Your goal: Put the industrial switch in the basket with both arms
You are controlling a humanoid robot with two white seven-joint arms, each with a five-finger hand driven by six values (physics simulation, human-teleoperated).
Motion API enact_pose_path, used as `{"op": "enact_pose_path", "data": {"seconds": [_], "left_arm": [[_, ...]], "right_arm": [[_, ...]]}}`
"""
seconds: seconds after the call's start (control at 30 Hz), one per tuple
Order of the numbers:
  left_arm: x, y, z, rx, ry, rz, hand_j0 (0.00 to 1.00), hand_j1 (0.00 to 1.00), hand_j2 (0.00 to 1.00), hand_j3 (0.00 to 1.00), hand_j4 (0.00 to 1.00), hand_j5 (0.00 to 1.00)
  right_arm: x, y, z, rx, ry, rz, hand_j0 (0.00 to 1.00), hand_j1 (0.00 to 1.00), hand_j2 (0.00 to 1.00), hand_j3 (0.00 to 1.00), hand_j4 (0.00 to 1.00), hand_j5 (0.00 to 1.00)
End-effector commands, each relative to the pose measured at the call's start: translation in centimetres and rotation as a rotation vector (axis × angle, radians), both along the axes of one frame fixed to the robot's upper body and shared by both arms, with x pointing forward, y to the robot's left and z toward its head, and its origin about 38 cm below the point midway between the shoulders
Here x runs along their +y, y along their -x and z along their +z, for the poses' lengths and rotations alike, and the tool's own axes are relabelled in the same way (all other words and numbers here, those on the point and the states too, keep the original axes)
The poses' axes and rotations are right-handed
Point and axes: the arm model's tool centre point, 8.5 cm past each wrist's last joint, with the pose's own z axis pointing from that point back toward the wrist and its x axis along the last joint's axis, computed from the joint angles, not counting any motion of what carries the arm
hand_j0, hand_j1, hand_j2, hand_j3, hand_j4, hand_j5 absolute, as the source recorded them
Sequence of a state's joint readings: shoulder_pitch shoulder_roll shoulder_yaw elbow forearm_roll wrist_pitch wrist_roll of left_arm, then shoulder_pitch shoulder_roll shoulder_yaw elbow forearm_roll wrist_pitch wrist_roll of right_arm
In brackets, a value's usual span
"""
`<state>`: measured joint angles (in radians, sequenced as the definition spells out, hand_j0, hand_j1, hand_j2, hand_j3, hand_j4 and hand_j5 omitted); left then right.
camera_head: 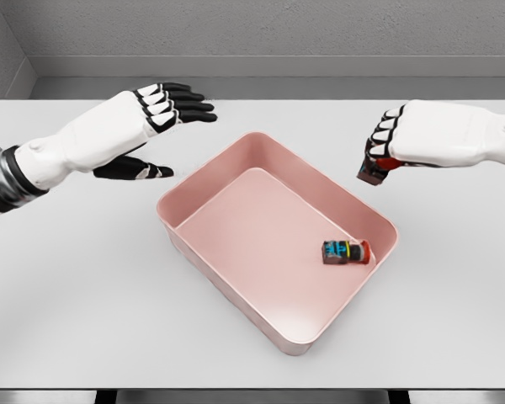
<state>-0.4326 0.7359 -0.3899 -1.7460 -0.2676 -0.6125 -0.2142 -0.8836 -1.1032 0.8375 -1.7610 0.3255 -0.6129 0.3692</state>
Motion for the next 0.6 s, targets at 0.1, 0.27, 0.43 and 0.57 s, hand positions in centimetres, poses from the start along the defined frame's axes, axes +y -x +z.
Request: {"op": "enact_pose_path", "data": {"seconds": [0.1, 0.27, 0.43, 0.57], "left_arm": [[5.6, 0.0, 1.5, -0.003, 0.006, 0.128, 1.00, 1.00, 1.00, 1.00, 1.00, 1.00], [7.6, -0.2, 0.9, 0.028, -0.003, 0.180, 1.00, 1.00, 1.00, 1.00, 1.00, 1.00], [7.7, 0.1, -0.1, 0.055, -0.006, 0.184, 1.00, 1.00, 1.00, 1.00, 1.00, 1.00], [9.0, -0.5, -1.3, 0.090, -0.017, 0.226, 1.00, 1.00, 1.00, 1.00, 1.00, 1.00]], "right_arm": [[4.0, -0.3, -0.7, 0.014, -0.063, 0.088, 0.49, 0.49, 0.49, 0.49, 0.49, 0.49], [7.5, -0.3, -1.7, 0.039, -0.102, 0.166, 0.50, 0.50, 0.50, 0.50, 0.50, 0.50], [8.3, -0.3, -1.9, 0.047, -0.105, 0.182, 1.00, 1.00, 1.00, 1.00, 1.00, 1.00], [7.9, -0.3, -1.7, 0.041, -0.101, 0.171, 1.00, 1.00, 1.00, 1.00, 1.00, 1.00]]}}
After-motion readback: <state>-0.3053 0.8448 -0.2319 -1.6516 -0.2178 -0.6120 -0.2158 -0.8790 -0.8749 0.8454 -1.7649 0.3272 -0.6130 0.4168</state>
